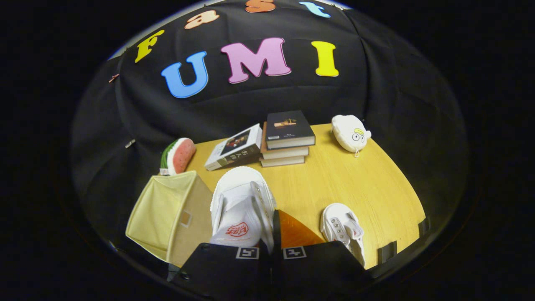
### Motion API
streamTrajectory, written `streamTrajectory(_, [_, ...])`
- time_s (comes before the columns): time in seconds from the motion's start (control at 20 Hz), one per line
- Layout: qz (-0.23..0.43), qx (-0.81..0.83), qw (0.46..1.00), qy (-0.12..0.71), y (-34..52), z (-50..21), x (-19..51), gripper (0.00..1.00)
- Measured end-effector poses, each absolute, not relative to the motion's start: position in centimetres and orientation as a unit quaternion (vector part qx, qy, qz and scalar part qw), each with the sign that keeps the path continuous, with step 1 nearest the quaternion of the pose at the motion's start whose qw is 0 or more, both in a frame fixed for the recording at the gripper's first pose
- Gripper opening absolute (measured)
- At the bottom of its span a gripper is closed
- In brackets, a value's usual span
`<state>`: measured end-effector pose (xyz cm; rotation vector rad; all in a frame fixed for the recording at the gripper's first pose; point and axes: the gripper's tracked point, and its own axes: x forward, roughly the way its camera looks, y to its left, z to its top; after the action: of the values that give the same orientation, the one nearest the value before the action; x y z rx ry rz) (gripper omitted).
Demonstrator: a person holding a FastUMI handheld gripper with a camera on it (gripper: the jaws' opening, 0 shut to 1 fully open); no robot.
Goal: Open the storage box then place both shoes into the box .Put the left shoe in first, then the right shoe, with the right side of both shoes facing outward in a uniform manner.
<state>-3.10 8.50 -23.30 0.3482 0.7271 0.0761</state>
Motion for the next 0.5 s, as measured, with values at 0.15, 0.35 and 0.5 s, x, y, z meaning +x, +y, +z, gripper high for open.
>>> streamTrajectory(0.15, [0.06, 0.206, 0.899, 0.382, 13.9, -20.3, -2.1, 0.06])
streamTrajectory(0.35, [0.085, 0.231, 0.873, 0.421, 20.8, -18.8, -1.0, 0.06])
streamTrajectory(0.5, [0.089, 0.233, 0.848, 0.467, 25.6, -19.5, -1.1, 0.06])
